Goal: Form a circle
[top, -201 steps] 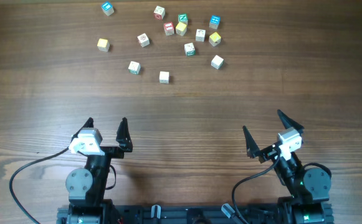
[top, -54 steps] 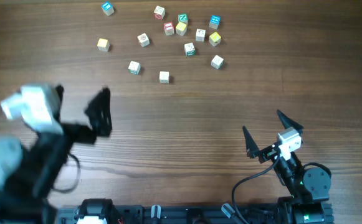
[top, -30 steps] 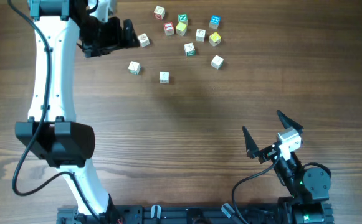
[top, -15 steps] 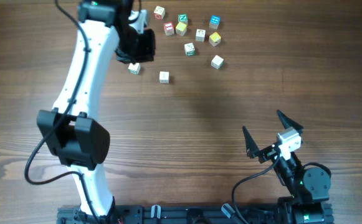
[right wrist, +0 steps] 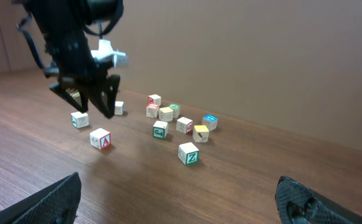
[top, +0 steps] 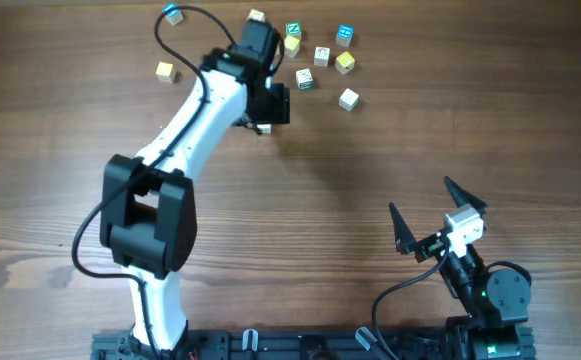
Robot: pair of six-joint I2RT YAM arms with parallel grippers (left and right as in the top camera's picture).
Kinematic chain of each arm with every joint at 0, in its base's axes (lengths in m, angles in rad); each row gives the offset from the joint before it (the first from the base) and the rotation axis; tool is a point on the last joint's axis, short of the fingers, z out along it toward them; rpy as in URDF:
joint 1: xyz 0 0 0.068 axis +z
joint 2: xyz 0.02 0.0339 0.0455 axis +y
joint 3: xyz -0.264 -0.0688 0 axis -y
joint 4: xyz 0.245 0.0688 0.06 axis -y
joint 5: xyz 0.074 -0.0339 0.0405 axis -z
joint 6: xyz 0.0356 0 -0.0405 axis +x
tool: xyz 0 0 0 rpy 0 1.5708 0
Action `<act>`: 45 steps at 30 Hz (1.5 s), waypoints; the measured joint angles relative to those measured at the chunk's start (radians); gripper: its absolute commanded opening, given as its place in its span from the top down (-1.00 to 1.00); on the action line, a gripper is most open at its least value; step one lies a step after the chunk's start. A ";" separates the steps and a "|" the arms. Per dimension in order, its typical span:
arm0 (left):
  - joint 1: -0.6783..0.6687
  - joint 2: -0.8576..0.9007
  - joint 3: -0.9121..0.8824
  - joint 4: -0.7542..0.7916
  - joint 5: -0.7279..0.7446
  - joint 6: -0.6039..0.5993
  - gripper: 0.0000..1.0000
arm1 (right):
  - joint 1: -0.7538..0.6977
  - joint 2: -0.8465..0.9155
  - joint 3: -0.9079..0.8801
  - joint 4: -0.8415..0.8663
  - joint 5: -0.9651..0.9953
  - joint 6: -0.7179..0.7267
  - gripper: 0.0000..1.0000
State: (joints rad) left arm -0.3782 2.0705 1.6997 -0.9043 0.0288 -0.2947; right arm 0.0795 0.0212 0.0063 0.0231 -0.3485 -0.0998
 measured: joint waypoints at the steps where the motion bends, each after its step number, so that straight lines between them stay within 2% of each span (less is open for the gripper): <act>1: -0.008 0.000 -0.025 0.027 -0.010 -0.001 -0.34 | 0.000 0.000 0.000 0.000 0.000 0.000 -1.00; 4: -0.014 0.000 -0.073 0.081 -0.030 -0.008 -0.34 | 0.000 0.000 0.000 0.000 0.000 0.000 -1.00; 8: -0.013 0.000 -0.135 0.163 -0.056 -0.018 -0.22 | 0.000 0.000 0.000 0.000 0.000 0.000 -0.99; 15: -0.014 0.000 -0.193 0.258 -0.064 -0.024 -0.13 | 0.000 0.000 0.000 0.000 0.000 0.000 -0.99; 24: -0.013 0.002 -0.208 0.272 -0.115 -0.026 -0.11 | 0.000 0.000 0.000 0.000 0.000 0.000 -1.00; 28: -0.013 0.041 -0.209 0.292 -0.117 -0.029 0.17 | 0.000 0.000 0.000 0.000 0.000 0.000 -0.99; 34: -0.013 0.059 -0.211 0.321 -0.122 -0.029 0.20 | 0.000 0.000 0.000 0.000 0.000 0.000 -0.99; 37: -0.013 0.059 -0.211 0.335 -0.122 -0.030 0.10 | 0.000 0.000 0.000 0.000 0.000 0.000 -1.00; 39: -0.013 0.059 -0.211 0.342 -0.122 -0.029 0.12 | 0.000 0.000 0.000 0.000 0.000 0.000 -0.99; 43: -0.013 0.059 -0.211 0.349 -0.137 -0.029 0.26 | 0.000 0.000 0.000 0.000 0.000 0.000 -1.00; 45: -0.013 0.059 -0.211 0.350 -0.145 -0.029 0.41 | 0.000 0.000 0.000 0.000 0.000 0.000 -0.99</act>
State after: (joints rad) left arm -0.3916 2.1292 1.4887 -0.5545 -0.1162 -0.3241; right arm 0.0795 0.0212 0.0063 0.0231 -0.3485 -0.0998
